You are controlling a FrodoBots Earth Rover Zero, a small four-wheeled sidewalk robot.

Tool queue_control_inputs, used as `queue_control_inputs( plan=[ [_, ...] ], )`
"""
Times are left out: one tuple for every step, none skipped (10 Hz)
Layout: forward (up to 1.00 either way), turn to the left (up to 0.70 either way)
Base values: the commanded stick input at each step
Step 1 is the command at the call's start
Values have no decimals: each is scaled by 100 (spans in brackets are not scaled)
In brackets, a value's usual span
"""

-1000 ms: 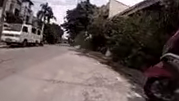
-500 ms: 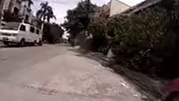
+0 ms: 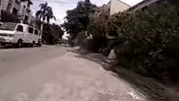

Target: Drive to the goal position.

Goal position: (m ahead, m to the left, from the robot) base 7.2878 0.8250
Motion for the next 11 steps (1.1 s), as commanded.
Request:
queue_control_inputs(
  plan=[
    [70, 0],
    [70, 0],
    [70, 0],
    [70, 0],
    [70, 9],
    [70, 22],
    [70, 3],
    [70, 0],
    [70, 0],
    [70, 0],
    [70, 0]
  ],
)
